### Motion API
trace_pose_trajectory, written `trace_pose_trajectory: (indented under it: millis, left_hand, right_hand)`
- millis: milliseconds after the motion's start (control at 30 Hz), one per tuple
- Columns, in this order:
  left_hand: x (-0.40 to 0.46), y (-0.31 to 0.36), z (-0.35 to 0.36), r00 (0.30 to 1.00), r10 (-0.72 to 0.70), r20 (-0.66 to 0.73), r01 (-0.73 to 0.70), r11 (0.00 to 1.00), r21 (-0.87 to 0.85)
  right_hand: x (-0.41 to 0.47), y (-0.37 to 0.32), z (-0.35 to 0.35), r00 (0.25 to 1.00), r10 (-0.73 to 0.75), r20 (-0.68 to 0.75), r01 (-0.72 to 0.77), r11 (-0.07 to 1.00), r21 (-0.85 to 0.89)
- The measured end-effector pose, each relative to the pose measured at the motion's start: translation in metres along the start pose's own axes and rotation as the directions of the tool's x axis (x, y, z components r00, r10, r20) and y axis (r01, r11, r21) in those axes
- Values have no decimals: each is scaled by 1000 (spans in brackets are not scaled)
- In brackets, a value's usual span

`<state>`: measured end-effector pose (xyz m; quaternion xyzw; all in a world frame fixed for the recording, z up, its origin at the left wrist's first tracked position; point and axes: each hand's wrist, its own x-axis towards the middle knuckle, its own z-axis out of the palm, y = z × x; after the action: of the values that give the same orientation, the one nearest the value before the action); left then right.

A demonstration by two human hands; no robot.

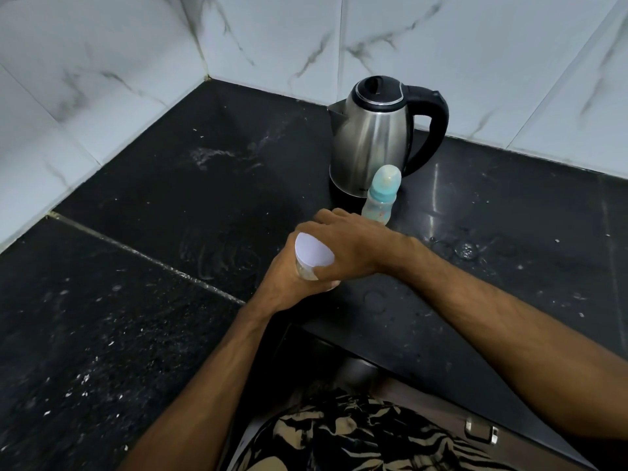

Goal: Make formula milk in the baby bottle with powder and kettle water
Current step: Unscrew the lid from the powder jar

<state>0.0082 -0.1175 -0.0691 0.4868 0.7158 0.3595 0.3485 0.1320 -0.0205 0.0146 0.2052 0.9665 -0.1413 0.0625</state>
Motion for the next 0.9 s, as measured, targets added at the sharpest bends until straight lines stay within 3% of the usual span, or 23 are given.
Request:
trace_pose_trajectory:
  millis: [100, 267, 367, 433, 700, 900]
  left_hand:
    - [1, -9, -3, 999, 28, 16, -28, 1000, 13]
    - [2, -2, 1, 999, -31, 14, 30, 995, 95]
    - [5, -7, 3, 1000, 18, 21, -19, 999, 48]
    - [5, -4, 3, 998, -41, 38, 37, 995, 91]
    - [8, -1, 2, 997, -55, 62, 52, 998, 39]
    - [4, -9, -6, 996, 55, 65, -58, 997, 41]
  right_hand:
    - [-3, 2, -3, 998, -33, 45, 29, 996, 88]
    - [5, -3, 3, 998, 0, -63, -5, 997, -79]
    - [1, -2, 4, 997, -13, -71, 16, 999, 37]
    - [-3, 1, 7, 997, -17, -75, 25, 995, 98]
    - [-3, 5, 5, 995, -81, -58, 92, 975, 202]
    - [-2, 0, -3, 994, -105, 27, 95, 968, 234]
